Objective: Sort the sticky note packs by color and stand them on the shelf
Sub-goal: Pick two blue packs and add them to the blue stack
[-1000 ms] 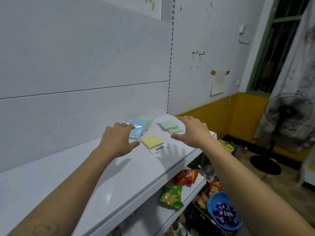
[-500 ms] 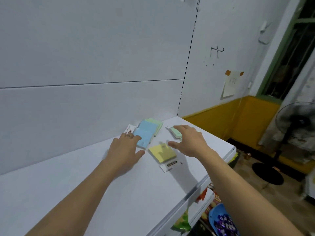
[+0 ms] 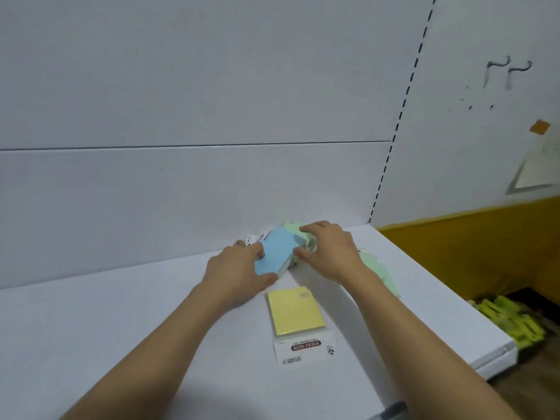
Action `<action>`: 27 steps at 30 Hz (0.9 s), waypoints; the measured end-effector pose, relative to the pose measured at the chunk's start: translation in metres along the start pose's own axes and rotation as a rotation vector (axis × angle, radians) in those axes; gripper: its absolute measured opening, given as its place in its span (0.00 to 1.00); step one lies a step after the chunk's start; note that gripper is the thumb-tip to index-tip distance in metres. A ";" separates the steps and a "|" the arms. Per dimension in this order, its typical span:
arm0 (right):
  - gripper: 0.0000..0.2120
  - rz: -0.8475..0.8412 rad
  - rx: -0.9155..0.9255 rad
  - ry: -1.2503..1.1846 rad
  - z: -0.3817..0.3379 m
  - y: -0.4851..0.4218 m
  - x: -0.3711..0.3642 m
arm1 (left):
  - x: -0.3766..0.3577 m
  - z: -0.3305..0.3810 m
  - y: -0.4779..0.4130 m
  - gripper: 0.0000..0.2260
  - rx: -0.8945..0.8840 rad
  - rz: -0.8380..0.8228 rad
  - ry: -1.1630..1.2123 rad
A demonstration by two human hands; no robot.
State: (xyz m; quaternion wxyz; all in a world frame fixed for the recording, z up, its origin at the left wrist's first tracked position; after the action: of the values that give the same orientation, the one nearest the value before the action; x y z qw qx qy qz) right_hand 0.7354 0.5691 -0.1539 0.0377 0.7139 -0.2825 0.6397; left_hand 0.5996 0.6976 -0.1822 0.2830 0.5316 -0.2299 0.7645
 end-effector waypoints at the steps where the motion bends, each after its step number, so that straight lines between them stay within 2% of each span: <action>1: 0.23 0.007 0.027 -0.004 0.002 -0.006 -0.002 | -0.001 0.003 0.000 0.24 0.028 0.008 0.005; 9: 0.19 0.003 0.155 0.049 0.006 -0.026 -0.023 | -0.006 0.013 0.003 0.23 0.196 -0.005 0.063; 15: 0.18 0.026 0.159 -0.023 0.006 -0.011 -0.028 | -0.021 0.006 0.008 0.21 0.225 0.029 0.158; 18: 0.19 0.039 0.117 -0.164 0.011 -0.008 -0.031 | -0.024 -0.003 0.011 0.21 0.256 0.052 0.051; 22: 0.18 0.025 0.095 -0.204 0.010 -0.006 -0.032 | -0.022 -0.010 0.016 0.20 0.314 0.064 -0.023; 27: 0.18 0.010 0.094 -0.130 0.007 -0.004 -0.029 | -0.020 -0.011 0.020 0.20 0.312 0.017 0.178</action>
State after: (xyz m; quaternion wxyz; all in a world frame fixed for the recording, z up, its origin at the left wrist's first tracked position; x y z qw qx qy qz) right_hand 0.7424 0.5795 -0.1809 -0.0177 0.7536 -0.2575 0.6045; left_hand 0.5837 0.6860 -0.2055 0.2099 0.4973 -0.0872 0.8373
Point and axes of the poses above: each hand's wrist, its own y-axis away from the middle knuckle, its own x-axis out of the back of the hand, z = x × y, the point moved 2 cm from there along -y, towards the middle knuckle, and after that the axes turned 15 degrees about x, right-handed, at the moved point
